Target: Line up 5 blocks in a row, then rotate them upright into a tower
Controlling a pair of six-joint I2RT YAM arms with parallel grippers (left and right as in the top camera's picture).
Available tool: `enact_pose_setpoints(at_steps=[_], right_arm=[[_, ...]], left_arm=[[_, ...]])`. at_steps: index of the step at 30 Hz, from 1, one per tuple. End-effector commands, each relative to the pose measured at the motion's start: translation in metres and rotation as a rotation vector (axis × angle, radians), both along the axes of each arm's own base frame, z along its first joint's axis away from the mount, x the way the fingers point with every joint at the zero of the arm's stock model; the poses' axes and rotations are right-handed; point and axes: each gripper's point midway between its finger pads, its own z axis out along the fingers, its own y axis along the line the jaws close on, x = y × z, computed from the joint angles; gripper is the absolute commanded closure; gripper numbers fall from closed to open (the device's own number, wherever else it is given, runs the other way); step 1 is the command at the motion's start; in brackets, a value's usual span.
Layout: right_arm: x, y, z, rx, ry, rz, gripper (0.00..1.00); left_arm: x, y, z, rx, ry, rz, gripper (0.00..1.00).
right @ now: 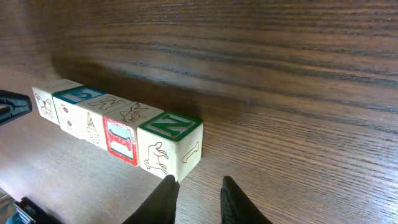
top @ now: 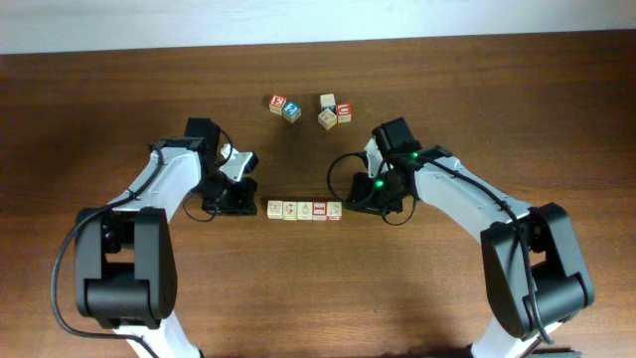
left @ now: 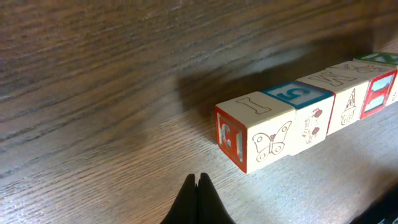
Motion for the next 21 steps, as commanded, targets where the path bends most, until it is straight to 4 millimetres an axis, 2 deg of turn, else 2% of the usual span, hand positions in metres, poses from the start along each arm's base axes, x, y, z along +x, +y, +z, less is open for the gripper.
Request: enact_pose_setpoints(at_steps=[1, 3, 7, 9, 10, 21], right_arm=[[0.000, 0.003, -0.003, -0.007, 0.006, -0.002, 0.75], [-0.002, 0.002, -0.005, -0.007, 0.027, -0.033, 0.76], [-0.003, 0.002, -0.008, -0.001, 0.044, -0.071, 0.76], [-0.003, 0.002, -0.011, 0.003, 0.045, -0.078, 0.83], [-0.003, 0.002, -0.012, 0.004, 0.045, -0.082, 0.95], [-0.004, 0.005, -0.025, 0.013, 0.071, -0.076, 0.96]], left_arm=[[-0.001, -0.003, -0.003, -0.019, -0.007, -0.021, 1.00], [0.001, -0.006, -0.011, -0.039, 0.001, -0.020, 1.00], [0.011, -0.024, -0.004, -0.156, -0.034, -0.020, 1.00], [0.010, -0.024, -0.004, -0.155, -0.030, -0.019, 1.00], [0.009, -0.023, -0.004, -0.155, -0.027, -0.019, 1.00], [0.007, -0.023, -0.004, -0.154, -0.015, -0.018, 1.00]])
